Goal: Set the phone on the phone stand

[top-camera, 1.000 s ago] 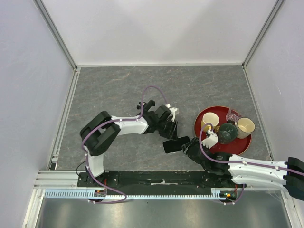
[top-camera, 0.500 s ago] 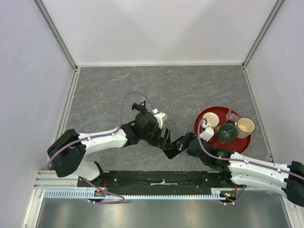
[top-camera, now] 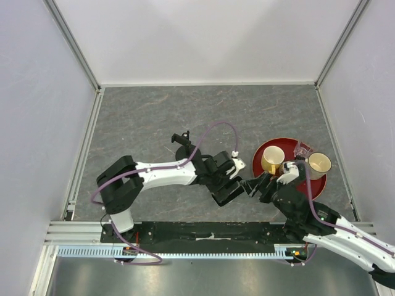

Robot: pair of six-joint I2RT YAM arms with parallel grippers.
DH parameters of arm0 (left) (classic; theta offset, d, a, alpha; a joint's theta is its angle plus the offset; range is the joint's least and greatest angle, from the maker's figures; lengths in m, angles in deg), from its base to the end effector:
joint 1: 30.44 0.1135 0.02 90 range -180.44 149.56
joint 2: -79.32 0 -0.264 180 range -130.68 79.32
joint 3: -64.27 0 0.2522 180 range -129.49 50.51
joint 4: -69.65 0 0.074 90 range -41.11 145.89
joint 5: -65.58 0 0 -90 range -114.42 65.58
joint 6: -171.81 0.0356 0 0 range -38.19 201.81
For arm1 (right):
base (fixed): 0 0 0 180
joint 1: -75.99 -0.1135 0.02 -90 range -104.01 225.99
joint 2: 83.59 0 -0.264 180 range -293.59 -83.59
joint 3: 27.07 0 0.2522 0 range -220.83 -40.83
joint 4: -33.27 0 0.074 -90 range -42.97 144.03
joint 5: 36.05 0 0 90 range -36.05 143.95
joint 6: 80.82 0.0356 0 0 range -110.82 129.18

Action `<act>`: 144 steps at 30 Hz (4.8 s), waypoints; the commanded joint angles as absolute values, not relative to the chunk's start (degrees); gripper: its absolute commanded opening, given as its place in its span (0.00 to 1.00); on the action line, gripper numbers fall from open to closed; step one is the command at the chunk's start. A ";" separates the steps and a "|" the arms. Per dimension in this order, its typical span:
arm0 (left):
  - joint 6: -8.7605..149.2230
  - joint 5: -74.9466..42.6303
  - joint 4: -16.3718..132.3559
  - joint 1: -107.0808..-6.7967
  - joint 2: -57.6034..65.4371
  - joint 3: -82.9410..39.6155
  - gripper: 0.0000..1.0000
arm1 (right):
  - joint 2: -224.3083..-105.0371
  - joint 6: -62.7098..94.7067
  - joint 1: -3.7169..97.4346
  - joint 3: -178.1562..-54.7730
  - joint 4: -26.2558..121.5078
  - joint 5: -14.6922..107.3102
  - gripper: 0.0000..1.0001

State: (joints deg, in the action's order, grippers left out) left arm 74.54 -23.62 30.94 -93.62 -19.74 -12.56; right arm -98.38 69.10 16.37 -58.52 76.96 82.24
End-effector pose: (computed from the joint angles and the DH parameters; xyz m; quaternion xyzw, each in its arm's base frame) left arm 0.1567 -0.3110 0.1830 0.4553 0.8542 -0.1502 0.2010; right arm 0.0652 0.0779 0.2053 0.1298 0.8266 0.3326 0.4350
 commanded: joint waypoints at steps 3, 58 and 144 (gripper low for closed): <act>84.18 -18.71 24.87 -93.99 -30.35 -24.63 1.00 | -89.93 67.72 16.13 -62.01 81.39 83.83 0.98; 73.46 -27.93 29.95 -99.52 -35.64 -20.77 0.02 | -83.86 79.23 16.13 -63.68 94.05 94.73 0.98; 46.22 20.84 66.61 -84.05 20.26 4.80 0.50 | -109.50 49.26 16.04 -53.75 12.78 36.90 0.00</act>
